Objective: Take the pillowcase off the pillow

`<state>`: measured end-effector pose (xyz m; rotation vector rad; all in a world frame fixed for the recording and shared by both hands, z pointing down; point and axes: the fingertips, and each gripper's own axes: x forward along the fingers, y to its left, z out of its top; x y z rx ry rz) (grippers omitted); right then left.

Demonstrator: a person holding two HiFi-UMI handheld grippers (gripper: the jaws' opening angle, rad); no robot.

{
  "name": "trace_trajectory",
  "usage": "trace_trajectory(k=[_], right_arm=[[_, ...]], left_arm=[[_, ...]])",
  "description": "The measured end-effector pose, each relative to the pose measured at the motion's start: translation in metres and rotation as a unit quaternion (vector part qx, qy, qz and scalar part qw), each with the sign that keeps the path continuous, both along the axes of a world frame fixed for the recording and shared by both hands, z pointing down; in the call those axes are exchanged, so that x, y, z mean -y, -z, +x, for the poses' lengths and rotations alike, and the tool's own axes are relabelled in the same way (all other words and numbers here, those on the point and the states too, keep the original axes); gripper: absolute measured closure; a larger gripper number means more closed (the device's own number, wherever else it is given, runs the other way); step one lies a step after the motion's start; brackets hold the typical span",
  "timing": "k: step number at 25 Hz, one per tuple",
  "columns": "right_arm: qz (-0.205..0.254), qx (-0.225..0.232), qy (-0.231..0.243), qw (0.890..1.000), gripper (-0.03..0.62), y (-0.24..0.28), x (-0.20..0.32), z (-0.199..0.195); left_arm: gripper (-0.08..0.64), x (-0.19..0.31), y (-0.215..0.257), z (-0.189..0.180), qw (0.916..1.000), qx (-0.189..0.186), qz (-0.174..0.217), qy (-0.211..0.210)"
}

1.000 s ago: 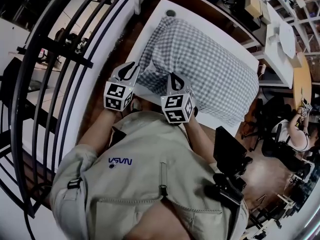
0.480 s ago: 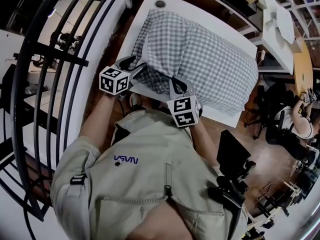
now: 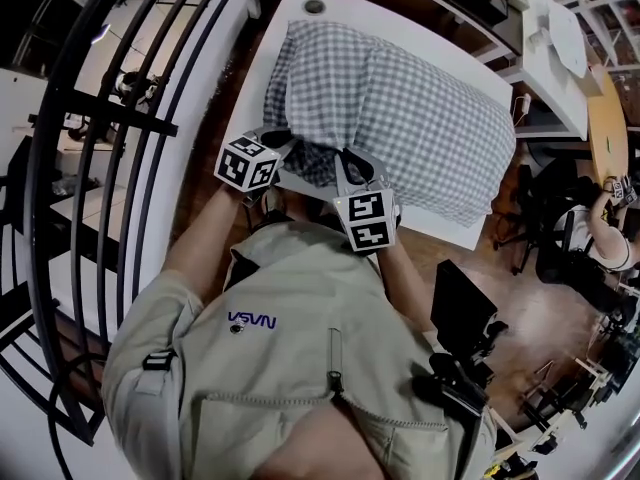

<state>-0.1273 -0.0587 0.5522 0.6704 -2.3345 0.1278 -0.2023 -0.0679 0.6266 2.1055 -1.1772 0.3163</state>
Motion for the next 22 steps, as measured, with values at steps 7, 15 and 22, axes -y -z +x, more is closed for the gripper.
trace_trajectory(k=[7,15,22], right_arm=[[0.050,-0.094,0.048,0.993,0.572,-0.026,-0.005,-0.025],[0.119,-0.128,-0.032,0.984,0.581,0.039,0.036,0.061],[0.101,-0.225,-0.051,0.968,0.581,-0.022,0.055,0.132]], left_arm=[[0.541,-0.001,0.053,0.003,0.9955,-0.077,0.037,0.040],[0.543,0.010,0.108,-0.063,0.9743,-0.165,0.074,0.135],[0.543,0.003,0.055,-0.077,0.9718,-0.142,0.039,0.184]])
